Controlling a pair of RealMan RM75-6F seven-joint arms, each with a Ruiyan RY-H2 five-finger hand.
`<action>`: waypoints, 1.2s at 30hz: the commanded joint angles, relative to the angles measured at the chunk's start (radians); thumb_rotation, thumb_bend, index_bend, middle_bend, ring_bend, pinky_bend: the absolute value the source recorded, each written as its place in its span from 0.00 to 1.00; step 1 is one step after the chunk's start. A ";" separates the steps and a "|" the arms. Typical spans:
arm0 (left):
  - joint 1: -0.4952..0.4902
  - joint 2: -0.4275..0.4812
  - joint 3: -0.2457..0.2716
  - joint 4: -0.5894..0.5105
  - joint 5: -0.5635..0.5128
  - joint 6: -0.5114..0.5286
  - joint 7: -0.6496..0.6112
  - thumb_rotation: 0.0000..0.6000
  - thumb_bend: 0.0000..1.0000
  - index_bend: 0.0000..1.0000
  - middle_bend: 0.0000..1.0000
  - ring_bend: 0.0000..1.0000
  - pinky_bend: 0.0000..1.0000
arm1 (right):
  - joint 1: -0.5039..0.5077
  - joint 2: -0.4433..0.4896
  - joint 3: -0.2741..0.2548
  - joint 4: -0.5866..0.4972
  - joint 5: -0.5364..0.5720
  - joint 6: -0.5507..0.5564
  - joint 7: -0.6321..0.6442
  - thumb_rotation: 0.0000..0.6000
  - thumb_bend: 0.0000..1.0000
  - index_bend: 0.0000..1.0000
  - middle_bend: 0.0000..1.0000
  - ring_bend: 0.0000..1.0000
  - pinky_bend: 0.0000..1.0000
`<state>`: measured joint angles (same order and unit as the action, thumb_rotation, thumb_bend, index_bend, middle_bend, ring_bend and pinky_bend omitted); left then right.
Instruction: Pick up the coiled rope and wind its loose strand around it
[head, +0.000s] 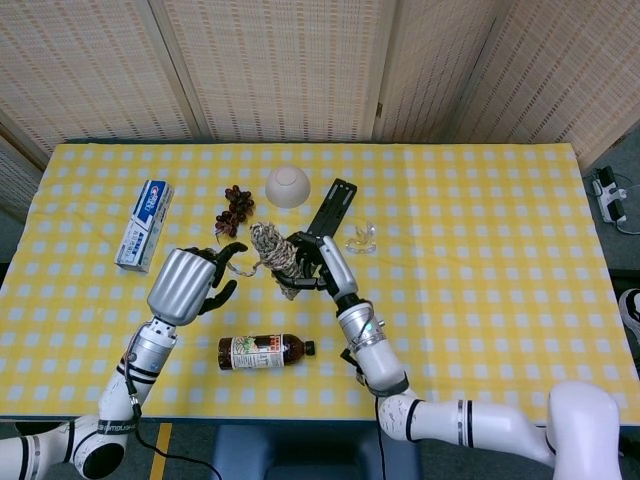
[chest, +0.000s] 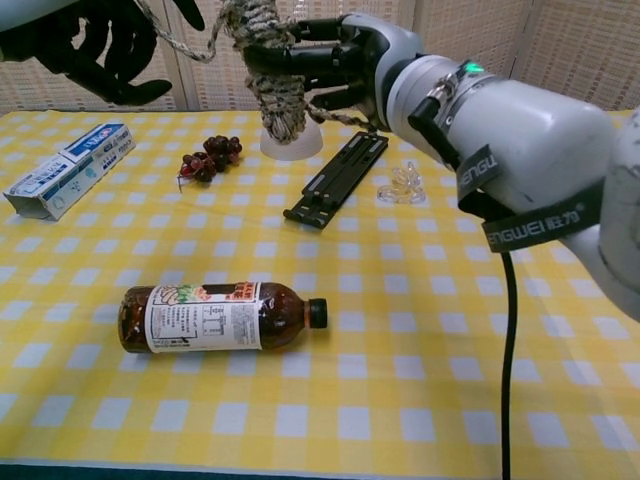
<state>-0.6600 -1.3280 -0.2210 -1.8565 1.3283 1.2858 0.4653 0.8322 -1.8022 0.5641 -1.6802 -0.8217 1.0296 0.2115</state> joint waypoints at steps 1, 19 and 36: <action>0.004 0.013 0.004 -0.010 -0.025 -0.017 0.014 1.00 0.36 0.24 0.64 0.59 0.73 | -0.005 0.056 -0.022 -0.036 0.005 0.017 -0.082 1.00 0.72 1.00 0.84 0.90 0.78; 0.082 0.071 0.023 0.100 -0.172 -0.016 -0.034 1.00 0.35 0.20 0.38 0.30 0.35 | -0.046 0.291 -0.088 -0.165 0.031 -0.031 -0.223 1.00 0.72 1.00 0.84 0.90 0.78; 0.268 0.065 0.133 0.332 -0.077 0.127 -0.179 1.00 0.35 0.23 0.33 0.23 0.21 | -0.010 0.376 -0.125 -0.209 0.087 -0.052 -0.289 1.00 0.72 1.00 0.84 0.90 0.78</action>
<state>-0.4183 -1.2680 -0.1068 -1.5451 1.2289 1.3886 0.3151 0.8220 -1.4267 0.4390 -1.8885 -0.7352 0.9773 -0.0776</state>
